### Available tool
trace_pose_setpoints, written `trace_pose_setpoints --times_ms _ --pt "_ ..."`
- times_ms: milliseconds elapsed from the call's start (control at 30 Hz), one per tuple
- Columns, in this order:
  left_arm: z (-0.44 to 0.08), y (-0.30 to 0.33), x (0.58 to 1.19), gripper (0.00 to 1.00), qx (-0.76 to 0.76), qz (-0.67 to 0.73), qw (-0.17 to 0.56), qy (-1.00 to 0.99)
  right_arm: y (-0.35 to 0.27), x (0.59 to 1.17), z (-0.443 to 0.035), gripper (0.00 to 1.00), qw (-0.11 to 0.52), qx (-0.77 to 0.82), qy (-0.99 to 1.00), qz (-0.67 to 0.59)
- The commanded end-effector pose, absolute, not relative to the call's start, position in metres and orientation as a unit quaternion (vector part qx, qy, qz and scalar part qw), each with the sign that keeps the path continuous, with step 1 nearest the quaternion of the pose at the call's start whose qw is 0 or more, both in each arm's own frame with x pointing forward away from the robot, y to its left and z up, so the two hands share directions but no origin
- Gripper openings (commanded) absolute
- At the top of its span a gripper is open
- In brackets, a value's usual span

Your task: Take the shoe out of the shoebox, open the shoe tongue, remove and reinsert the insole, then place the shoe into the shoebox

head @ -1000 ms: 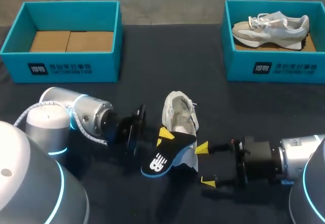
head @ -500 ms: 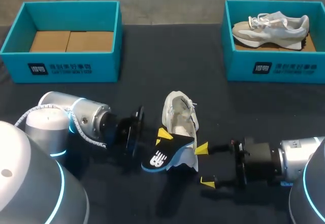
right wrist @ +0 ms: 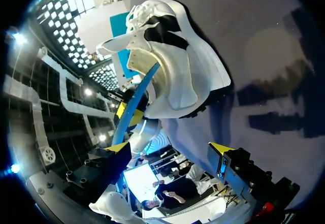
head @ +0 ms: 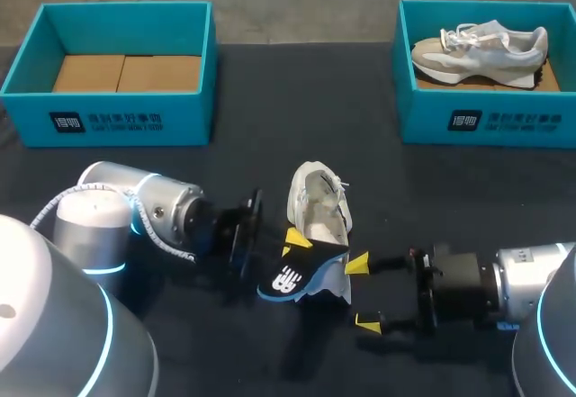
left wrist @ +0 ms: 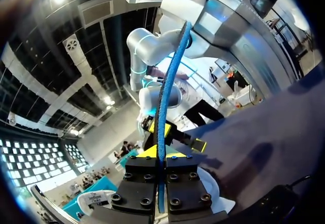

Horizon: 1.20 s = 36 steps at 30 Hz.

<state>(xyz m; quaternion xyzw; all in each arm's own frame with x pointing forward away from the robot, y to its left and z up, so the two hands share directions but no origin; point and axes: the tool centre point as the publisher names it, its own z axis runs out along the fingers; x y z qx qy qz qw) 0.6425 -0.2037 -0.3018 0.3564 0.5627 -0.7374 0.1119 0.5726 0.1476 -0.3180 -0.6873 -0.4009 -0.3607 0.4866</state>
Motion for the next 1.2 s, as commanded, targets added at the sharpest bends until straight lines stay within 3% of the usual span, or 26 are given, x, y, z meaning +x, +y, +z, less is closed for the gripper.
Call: trace_pose_setpoints --times_ms 33,1200 --pt "-0.306 -0.208 0.646 0.0 0.348 -0.734 0.117 0.571 0.149 0.572 -0.317 1.0 0.485 -0.689 -0.401 -0.36" --pt "-0.318 -0.212 0.656 0.0 0.3 -0.686 0.143 0.647 0.149 0.572 -0.317 1.0 0.485 -0.689 -0.401 -0.36"
